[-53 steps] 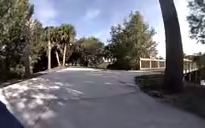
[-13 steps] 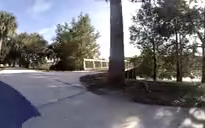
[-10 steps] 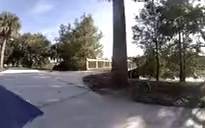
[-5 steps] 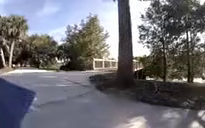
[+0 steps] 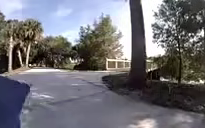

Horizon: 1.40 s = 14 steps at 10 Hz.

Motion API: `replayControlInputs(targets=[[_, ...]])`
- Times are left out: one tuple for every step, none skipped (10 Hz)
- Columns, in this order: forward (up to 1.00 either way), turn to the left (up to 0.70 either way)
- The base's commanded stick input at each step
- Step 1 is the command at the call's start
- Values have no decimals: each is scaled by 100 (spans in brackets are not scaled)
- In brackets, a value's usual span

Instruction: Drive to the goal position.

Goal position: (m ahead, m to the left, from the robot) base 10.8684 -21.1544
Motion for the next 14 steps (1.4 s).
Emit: replayControlInputs(targets=[[0, 45], [0, 0], [0, 27], [0, 17], [0, 0], [0, 0], [0, 0], [0, 0], [0, 0], [0, 0], [0, 0], [0, 0], [0, 0], [0, 7]])
